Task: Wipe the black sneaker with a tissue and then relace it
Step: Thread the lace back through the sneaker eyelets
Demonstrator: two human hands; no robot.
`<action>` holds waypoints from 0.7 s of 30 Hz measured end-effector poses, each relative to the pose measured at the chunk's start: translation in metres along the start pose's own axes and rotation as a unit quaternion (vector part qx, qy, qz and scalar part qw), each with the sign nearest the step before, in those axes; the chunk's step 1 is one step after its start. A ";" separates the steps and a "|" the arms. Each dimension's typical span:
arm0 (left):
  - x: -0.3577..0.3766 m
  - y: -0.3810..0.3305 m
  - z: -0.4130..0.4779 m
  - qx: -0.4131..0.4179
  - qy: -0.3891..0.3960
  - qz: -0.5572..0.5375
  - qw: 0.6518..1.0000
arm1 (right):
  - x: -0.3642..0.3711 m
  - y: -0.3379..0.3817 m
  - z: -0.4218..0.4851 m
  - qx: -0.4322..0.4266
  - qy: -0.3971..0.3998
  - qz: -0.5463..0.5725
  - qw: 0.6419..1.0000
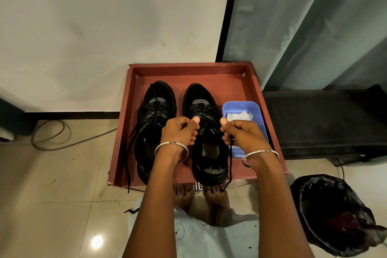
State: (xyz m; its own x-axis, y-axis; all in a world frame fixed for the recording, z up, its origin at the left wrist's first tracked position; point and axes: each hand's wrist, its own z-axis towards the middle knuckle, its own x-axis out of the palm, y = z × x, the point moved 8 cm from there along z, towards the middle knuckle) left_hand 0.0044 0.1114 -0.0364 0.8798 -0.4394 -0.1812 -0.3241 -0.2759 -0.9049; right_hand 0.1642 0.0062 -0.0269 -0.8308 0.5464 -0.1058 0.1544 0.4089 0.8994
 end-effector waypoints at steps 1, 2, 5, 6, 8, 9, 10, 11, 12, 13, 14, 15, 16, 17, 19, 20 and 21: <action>0.001 -0.002 0.001 -0.003 0.001 -0.029 1.000 | 0.003 0.003 0.001 0.003 0.000 0.036 0.999; 0.001 -0.004 0.001 -0.005 -0.001 -0.053 0.999 | 0.006 0.006 0.002 0.001 -0.001 0.068 0.998; 0.001 -0.006 0.004 -0.021 0.004 -0.112 0.993 | 0.015 0.014 0.008 -0.008 0.001 0.179 0.984; 0.003 -0.005 0.005 -0.027 0.011 -0.124 0.992 | 0.019 0.016 0.010 -0.008 0.011 0.226 0.974; 0.008 -0.006 0.004 -0.034 0.033 -0.147 0.988 | 0.028 0.020 0.011 -0.015 0.038 0.300 0.953; 0.011 -0.008 0.003 -0.036 0.045 -0.168 0.984 | 0.030 0.021 0.011 -0.017 0.045 0.326 0.944; 0.012 -0.010 0.001 -0.038 0.056 -0.197 0.978 | 0.032 0.020 0.011 -0.014 0.048 0.346 0.937; 0.013 -0.012 0.001 -0.038 0.064 -0.232 0.970 | 0.031 0.019 0.012 -0.010 0.044 0.360 0.932; 0.014 -0.014 0.001 -0.038 0.069 -0.269 0.960 | 0.031 0.016 0.013 -0.005 0.037 0.364 0.931; 0.015 -0.015 0.001 -0.041 0.072 -0.301 0.950 | 0.030 0.014 0.013 0.000 0.029 0.362 0.932; 0.017 -0.015 0.001 -0.048 0.070 -0.326 0.942 | 0.031 0.012 0.014 0.004 0.021 0.356 0.934; 0.020 -0.015 0.001 -0.058 0.064 -0.345 0.934 | 0.031 0.011 0.016 0.008 0.010 0.349 0.937; 0.024 -0.013 0.001 -0.069 0.052 -0.364 0.928 | 0.031 0.010 0.017 0.011 -0.004 0.343 0.939; 0.027 -0.010 0.003 -0.078 0.034 -0.383 0.920 | 0.031 0.009 0.020 0.013 -0.018 0.336 0.942; 0.030 -0.004 0.008 -0.091 -0.009 -0.409 0.908 | 0.029 0.008 0.025 0.000 -0.048 0.305 0.951; 0.030 -0.001 0.011 -0.092 -0.028 -0.410 0.907 | 0.028 0.007 0.028 -0.014 -0.061 0.277 0.959; 0.029 0.001 0.014 -0.091 -0.044 -0.405 0.909 | 0.026 0.007 0.030 -0.029 -0.073 0.248 0.966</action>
State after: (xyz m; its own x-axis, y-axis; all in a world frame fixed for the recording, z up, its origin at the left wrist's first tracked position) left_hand 0.0340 0.1101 -0.0481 0.8771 0.0394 0.4787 0.3976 -0.6188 -0.6775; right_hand 0.1592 0.0449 -0.0364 -0.5773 0.7637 0.2889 0.4801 0.0313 0.8767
